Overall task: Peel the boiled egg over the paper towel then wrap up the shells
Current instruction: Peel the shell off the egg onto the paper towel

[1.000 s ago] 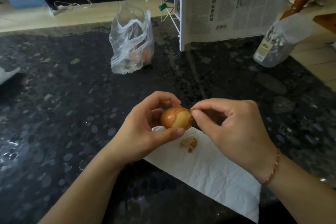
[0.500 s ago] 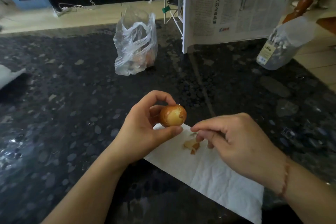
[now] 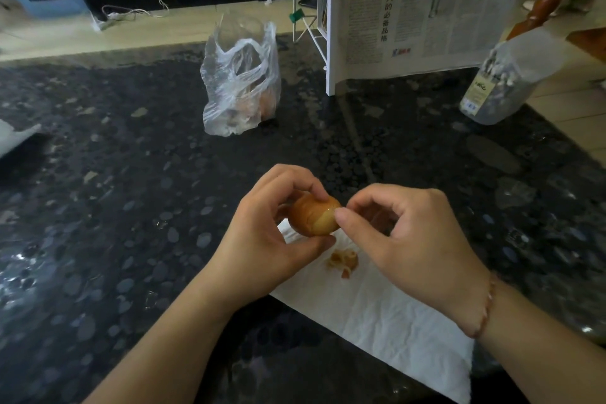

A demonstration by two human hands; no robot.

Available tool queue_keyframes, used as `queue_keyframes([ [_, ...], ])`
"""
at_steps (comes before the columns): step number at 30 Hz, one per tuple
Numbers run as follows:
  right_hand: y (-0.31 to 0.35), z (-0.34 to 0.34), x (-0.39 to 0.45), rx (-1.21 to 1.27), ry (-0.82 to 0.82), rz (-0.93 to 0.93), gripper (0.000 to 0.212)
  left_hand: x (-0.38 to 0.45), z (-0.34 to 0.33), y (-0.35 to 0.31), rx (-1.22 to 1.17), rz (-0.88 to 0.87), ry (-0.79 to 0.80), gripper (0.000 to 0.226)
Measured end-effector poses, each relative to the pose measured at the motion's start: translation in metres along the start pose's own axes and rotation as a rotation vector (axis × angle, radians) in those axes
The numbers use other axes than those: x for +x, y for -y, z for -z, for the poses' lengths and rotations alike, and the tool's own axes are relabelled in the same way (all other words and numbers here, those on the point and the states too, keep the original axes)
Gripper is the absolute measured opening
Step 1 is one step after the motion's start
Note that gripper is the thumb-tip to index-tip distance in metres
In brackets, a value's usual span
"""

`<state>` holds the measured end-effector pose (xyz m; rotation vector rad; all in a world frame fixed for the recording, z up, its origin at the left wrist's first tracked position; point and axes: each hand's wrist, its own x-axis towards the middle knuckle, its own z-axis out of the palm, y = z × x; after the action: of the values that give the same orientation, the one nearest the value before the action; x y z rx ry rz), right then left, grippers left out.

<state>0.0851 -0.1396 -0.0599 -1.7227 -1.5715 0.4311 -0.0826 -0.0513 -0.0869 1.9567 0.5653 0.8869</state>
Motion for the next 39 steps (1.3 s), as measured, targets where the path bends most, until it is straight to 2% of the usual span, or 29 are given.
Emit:
queue_keyframes([
  [5,-0.003,0.0,-0.001,-0.023,-0.016,0.001,0.028,0.0,-0.001,-0.001,0.008,-0.004,0.002,0.049],
  [11,-0.003,0.002,0.002,0.101,-0.03,0.006,0.018,-0.001,0.002,0.001,-0.168,0.13,0.019,0.047],
  [15,0.001,0.006,0.005,0.228,-0.027,-0.032,0.015,-0.001,0.005,0.003,-0.063,0.134,0.015,0.049],
  [22,-0.004,0.013,-0.004,0.022,0.228,-0.061,0.015,0.001,0.011,0.002,-0.184,0.241,-0.112,0.051],
  [26,-0.003,0.006,-0.007,-0.132,0.336,-0.05,0.02,0.001,0.01,0.001,-0.245,0.244,-0.093,0.052],
  [27,-0.002,0.006,-0.005,-0.134,0.31,-0.027,0.023,0.001,0.009,0.0,-0.264,0.24,-0.086,0.052],
  [31,0.003,0.008,0.003,0.161,0.087,-0.03,0.034,0.001,0.006,-0.002,-0.325,0.213,-0.047,0.057],
  [39,0.0,0.005,0.007,0.085,-0.026,-0.024,0.021,0.0,0.002,0.001,-0.317,0.17,0.0,0.055],
])
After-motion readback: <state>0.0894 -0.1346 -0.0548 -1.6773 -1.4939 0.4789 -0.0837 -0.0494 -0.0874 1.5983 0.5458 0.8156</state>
